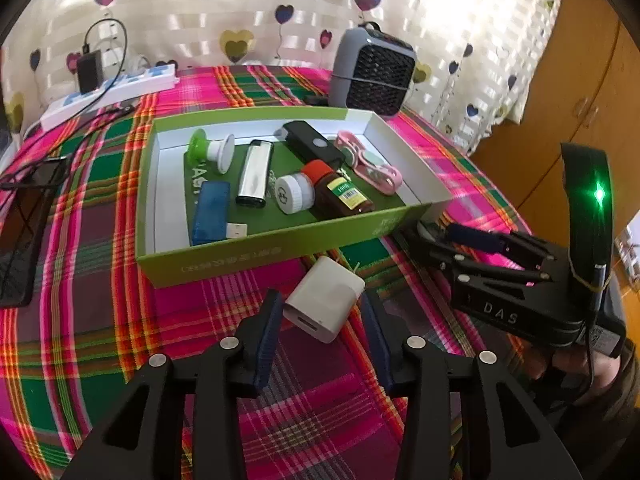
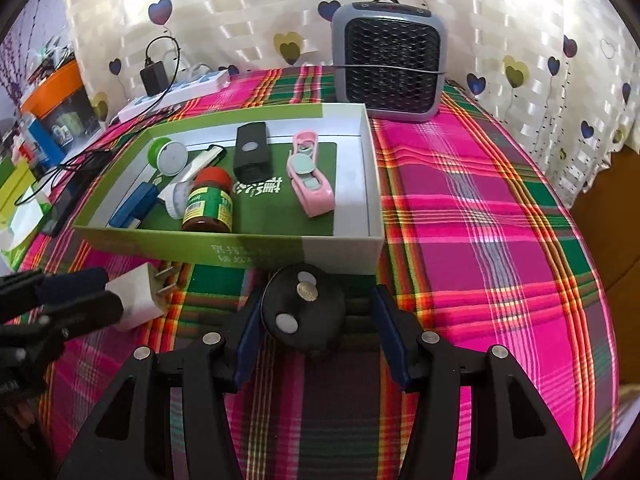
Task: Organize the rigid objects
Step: 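Move left tool to the white charger plug and close on it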
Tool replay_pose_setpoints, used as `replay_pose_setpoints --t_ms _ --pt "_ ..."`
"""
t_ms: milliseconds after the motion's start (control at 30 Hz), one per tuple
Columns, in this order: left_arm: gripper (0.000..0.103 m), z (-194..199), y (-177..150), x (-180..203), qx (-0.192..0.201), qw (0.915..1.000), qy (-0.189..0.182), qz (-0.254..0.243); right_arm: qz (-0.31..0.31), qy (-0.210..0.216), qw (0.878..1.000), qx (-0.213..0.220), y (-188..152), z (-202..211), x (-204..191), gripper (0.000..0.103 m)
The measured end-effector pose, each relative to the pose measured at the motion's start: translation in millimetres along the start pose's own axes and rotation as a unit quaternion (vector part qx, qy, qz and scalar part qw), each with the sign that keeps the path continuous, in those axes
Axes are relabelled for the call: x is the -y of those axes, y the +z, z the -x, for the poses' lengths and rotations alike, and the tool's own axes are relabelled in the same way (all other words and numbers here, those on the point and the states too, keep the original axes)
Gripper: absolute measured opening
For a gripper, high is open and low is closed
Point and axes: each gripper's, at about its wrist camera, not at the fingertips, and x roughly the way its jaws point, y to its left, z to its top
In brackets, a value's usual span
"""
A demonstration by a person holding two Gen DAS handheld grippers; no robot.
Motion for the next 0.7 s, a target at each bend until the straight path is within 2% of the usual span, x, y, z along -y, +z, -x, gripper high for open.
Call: replay_pose_setpoints --t_ms 700 --pt "0.043 -17.3 6.8 10.2 -0.024 0.9983 0.028 -0.046 0.000 -0.003 1.000 0.001 -1.2 1.6 7.3 0.052"
